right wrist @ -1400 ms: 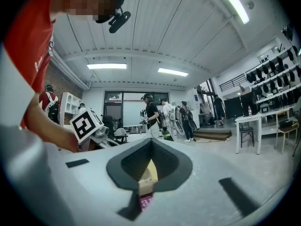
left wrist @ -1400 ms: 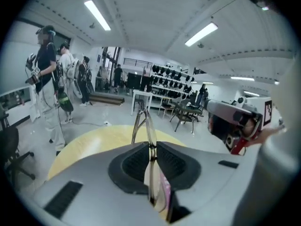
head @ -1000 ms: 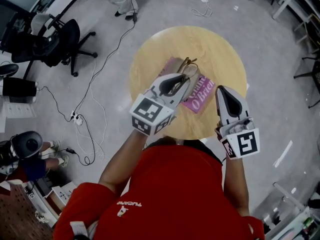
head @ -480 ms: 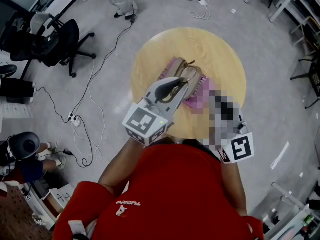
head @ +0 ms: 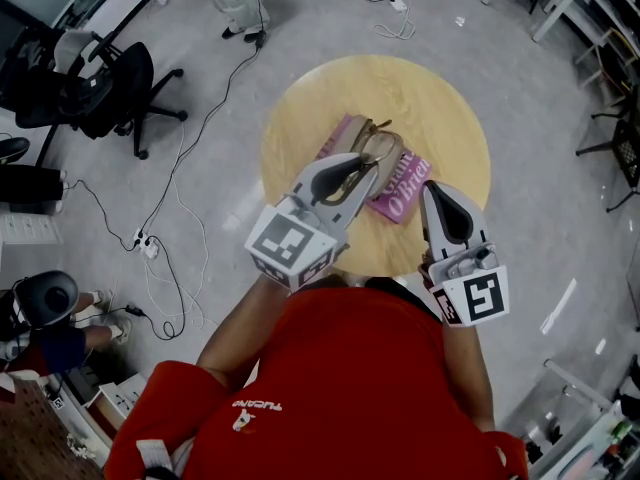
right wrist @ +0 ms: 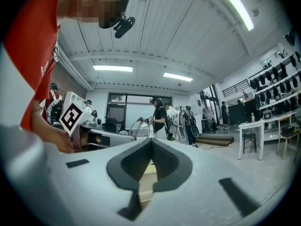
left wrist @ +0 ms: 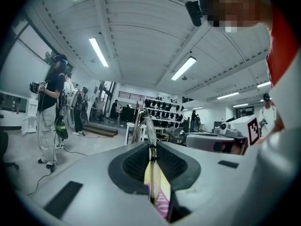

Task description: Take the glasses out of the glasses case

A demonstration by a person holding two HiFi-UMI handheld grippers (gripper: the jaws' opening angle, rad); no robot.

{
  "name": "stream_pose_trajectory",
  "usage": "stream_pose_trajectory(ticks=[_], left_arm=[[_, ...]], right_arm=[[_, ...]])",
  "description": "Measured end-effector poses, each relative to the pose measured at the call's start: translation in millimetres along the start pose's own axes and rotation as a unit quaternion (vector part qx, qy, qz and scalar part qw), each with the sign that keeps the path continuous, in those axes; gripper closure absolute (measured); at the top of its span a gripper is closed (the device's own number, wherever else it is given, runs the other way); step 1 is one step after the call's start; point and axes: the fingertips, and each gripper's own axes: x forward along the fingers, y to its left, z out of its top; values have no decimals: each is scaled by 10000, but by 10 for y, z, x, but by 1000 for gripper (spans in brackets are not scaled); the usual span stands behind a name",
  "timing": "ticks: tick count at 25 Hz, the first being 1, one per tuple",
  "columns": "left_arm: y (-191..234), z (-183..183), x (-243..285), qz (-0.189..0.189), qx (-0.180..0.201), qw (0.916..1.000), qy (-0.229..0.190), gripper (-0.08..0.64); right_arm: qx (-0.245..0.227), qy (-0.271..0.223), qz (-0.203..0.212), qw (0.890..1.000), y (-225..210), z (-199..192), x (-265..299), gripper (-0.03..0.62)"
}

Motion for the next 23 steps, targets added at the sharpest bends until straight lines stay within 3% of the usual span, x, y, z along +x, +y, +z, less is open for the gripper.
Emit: stream_pose_trajectory(ticks=[23], left_arm=[[3, -81, 26, -181, 50, 9998, 46, 514]], right_arm=[[-135, 79, -43, 9999, 16, 17, -28, 589]])
